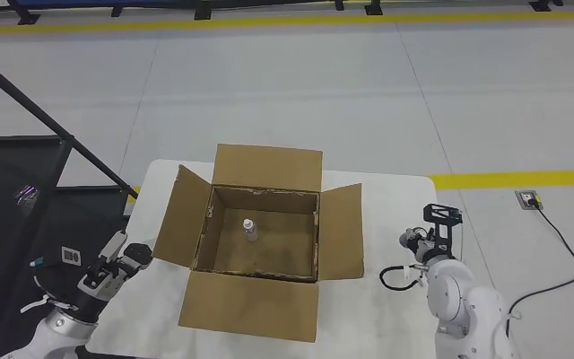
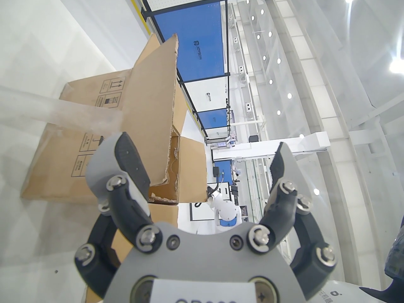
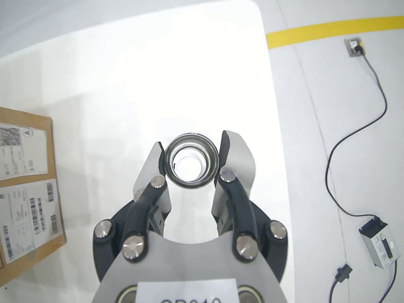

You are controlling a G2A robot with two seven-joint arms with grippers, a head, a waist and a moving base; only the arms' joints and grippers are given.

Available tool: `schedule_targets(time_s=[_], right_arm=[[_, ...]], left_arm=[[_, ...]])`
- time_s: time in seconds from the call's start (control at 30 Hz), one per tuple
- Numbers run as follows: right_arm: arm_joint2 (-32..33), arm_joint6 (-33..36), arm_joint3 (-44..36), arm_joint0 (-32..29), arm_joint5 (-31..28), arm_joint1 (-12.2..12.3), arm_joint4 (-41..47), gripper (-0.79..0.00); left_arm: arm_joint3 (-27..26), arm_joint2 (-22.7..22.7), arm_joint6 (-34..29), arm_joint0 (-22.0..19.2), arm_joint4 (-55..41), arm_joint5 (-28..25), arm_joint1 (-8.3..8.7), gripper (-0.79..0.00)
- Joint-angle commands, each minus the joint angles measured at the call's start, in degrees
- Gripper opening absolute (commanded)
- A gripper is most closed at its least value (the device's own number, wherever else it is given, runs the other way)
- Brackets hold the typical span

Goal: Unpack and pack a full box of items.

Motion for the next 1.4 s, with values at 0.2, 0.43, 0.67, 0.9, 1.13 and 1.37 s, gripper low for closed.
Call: schedule_targets(time_s=[0.2,0.43,0.67,0.9,1.13,1.37], right_arm=[[-12.6,-9.9,-16.4,-4.7,5.0,-0.7,-7.7,-0.785],[-28.8,-11.9,-18.0,-1.1,-1.5,-1.4,-10.4,-0.785],[-38.3,-0.8,-0.3,12.3,-7.2,-3.1,-7.0,-0.785],[-41.2,4.2,18.9,21.7,-3.8,-5.3,-1.8,-0.785],[-41.7,3.1,35.9,29.4,-1.5,-7.2,4.8,-0.785],[-42.3,2.2,43.4,33.0,-1.4,-8.5,7.9,-0.517]], left_arm=[[0.0,-0.5,-0.1,0.6,-0.6,-0.6,-0.08,0.000],[0.9,-0.8,-0.4,1.0,-1.4,-1.3,-0.15,0.000],[1.6,-1.3,-0.7,1.4,-2.2,-1.7,-0.23,0.000],[1.7,-2.0,-0.9,1.4,-2.6,-1.5,-0.23,0.000],[1.5,-1.7,-1.3,0.4,-1.8,-0.6,-0.14,0.000],[1.6,-1.1,-1.5,-0.2,-1.3,-0.1,-0.12,0.000]])
